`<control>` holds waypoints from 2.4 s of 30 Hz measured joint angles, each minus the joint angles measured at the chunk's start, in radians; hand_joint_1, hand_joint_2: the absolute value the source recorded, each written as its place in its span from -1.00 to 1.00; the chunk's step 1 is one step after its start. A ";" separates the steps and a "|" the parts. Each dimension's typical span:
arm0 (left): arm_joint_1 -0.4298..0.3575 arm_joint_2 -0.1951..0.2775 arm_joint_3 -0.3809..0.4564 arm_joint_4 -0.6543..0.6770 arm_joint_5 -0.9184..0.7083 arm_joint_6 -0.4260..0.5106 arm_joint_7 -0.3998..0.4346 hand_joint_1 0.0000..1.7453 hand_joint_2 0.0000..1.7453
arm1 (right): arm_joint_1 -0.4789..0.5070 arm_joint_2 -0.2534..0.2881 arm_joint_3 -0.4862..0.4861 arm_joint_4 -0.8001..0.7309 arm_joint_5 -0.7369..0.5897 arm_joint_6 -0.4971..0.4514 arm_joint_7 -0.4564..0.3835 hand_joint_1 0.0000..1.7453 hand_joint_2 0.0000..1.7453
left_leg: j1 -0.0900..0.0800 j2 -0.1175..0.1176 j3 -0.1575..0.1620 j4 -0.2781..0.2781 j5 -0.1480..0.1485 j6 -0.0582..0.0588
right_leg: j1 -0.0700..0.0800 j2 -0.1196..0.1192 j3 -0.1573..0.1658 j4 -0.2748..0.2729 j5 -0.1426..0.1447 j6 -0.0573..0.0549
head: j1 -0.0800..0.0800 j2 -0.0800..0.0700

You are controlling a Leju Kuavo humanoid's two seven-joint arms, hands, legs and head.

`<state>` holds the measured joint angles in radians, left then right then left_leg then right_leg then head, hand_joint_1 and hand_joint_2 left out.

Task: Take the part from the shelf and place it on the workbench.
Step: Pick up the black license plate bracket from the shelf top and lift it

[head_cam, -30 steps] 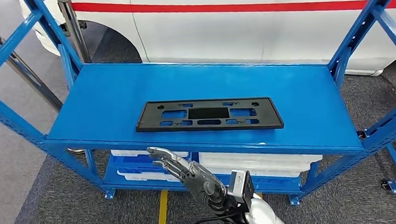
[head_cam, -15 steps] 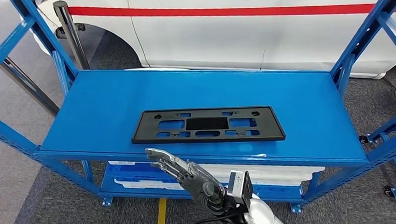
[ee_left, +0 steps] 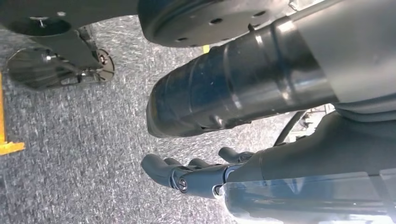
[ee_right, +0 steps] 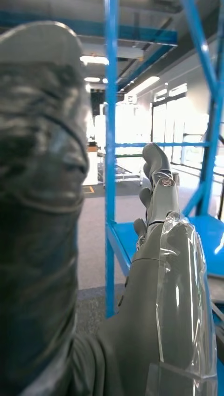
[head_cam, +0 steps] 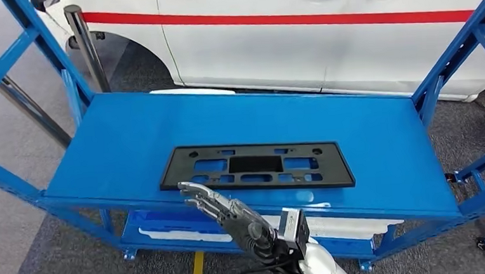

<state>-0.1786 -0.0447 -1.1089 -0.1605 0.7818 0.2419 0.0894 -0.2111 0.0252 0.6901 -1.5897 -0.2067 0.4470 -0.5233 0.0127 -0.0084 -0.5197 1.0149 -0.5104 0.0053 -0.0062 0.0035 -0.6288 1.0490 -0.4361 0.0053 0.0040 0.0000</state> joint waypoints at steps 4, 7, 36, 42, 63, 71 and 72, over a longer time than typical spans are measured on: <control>-0.001 0.000 0.000 0.000 0.002 0.000 -0.004 -1.00 -1.00 | -0.001 0.001 0.000 0.000 -0.003 0.001 0.001 -1.00 1.00 | 0.004 0.003 -0.013 0.044 -0.037 -0.018 | -0.005 0.000 0.016 -0.018 -0.007 -0.023 | 0.000 0.000; 0.001 0.000 -0.001 0.000 0.003 0.000 -0.005 -1.00 -1.00 | -0.002 0.001 0.000 0.002 -0.005 0.002 0.001 -1.00 1.00 | 0.005 0.003 -0.118 0.237 -0.119 -0.024 | -0.003 -0.004 0.022 -0.021 -0.013 -0.035 | -0.001 0.000; 0.013 0.007 -0.020 0.001 0.042 0.005 -0.013 -1.00 -1.00 | -0.059 -0.010 0.078 0.035 0.554 -0.570 0.112 -1.00 1.00 | 0.004 0.003 -0.073 0.103 -0.043 -0.021 | -0.006 -0.001 0.027 -0.019 -0.019 -0.028 | 0.000 0.000; 0.014 0.009 -0.027 0.001 0.042 0.004 -0.007 -1.00 -1.00 | -0.067 -0.011 0.100 0.048 0.652 -0.634 0.140 -1.00 1.00 | 0.002 0.003 -0.137 0.185 -0.010 -0.012 | 0.004 0.000 0.041 -0.018 -0.029 -0.037 | 0.000 0.000; 0.003 0.013 -0.045 0.001 0.053 0.011 0.000 -1.00 -1.00 | -0.120 -0.045 0.140 0.113 0.913 -0.687 0.342 -1.00 1.00 | -0.003 0.002 -0.053 0.000 0.052 0.017 | -0.003 -0.002 0.030 -0.002 -0.027 0.004 | 0.000 0.000; 0.003 0.015 -0.049 0.001 0.071 0.026 0.000 -1.00 -1.00 | -0.147 -0.054 0.166 0.182 0.993 -0.681 0.445 -1.00 1.00 | 0.001 0.003 -0.148 0.203 -0.063 -0.019 | -0.003 -0.003 0.039 -0.031 -0.019 -0.033 | 0.000 0.000; 0.004 0.015 -0.049 0.001 0.071 0.026 0.000 -1.00 -1.00 | -0.149 -0.056 0.169 0.191 0.995 -0.678 0.452 -1.00 1.00 | 0.001 0.003 -0.177 0.261 -0.083 -0.021 | -0.002 -0.004 0.039 -0.030 -0.019 -0.034 | 0.000 0.000</control>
<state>-0.1749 -0.0298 -1.1578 -0.1591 0.8531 0.2681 0.0890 -0.3598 -0.0304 0.8590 -1.3989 0.7885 -0.2305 -0.0716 0.0140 -0.0051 -0.6963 1.2762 -0.5931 -0.0160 -0.0084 -0.0003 -0.5900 1.0187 -0.4553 -0.0287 0.0041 0.0000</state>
